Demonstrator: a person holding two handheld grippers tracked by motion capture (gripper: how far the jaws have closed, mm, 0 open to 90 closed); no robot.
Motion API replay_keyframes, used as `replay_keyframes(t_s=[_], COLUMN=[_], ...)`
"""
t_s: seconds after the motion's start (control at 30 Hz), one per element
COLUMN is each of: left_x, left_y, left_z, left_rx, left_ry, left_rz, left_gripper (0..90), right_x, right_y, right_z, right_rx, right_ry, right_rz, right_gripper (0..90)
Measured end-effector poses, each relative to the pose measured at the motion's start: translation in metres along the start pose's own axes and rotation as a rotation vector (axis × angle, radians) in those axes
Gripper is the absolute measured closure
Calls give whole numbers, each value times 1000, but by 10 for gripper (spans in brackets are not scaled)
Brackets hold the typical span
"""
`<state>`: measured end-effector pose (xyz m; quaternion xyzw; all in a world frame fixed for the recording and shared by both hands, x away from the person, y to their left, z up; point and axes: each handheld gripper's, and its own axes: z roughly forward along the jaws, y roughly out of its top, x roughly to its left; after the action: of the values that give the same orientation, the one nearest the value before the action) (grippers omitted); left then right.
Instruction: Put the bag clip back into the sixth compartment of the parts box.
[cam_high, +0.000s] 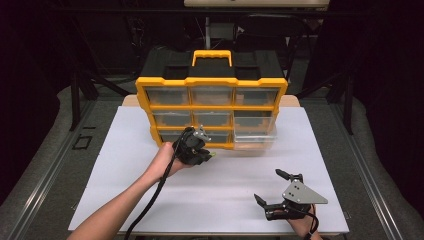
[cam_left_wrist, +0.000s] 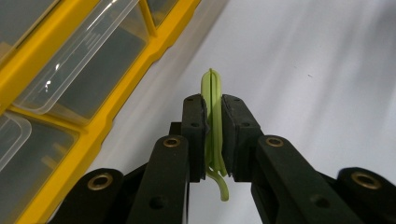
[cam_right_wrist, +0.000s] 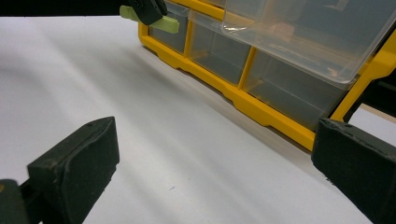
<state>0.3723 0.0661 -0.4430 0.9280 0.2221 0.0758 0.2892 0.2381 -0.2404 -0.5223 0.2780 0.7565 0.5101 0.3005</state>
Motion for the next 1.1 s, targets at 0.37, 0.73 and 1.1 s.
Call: replay_keyframes(t_s=[0.37,0.73,1.1], left_x=[0,5,5], left_y=[18,22,44], left_z=[-13,-12,-20], left_rx=[9,17,38], left_ry=[14,3,9], left_rz=[43,59,111], left_gripper=[804,804,804], right_x=[0,1,-1], right_y=[-2,-1,-3], right_z=[3,6,9], right_rx=[11,23,33], right_ry=[2,16,21], right_rz=[9,0,24], right_gripper=[3,3,2])
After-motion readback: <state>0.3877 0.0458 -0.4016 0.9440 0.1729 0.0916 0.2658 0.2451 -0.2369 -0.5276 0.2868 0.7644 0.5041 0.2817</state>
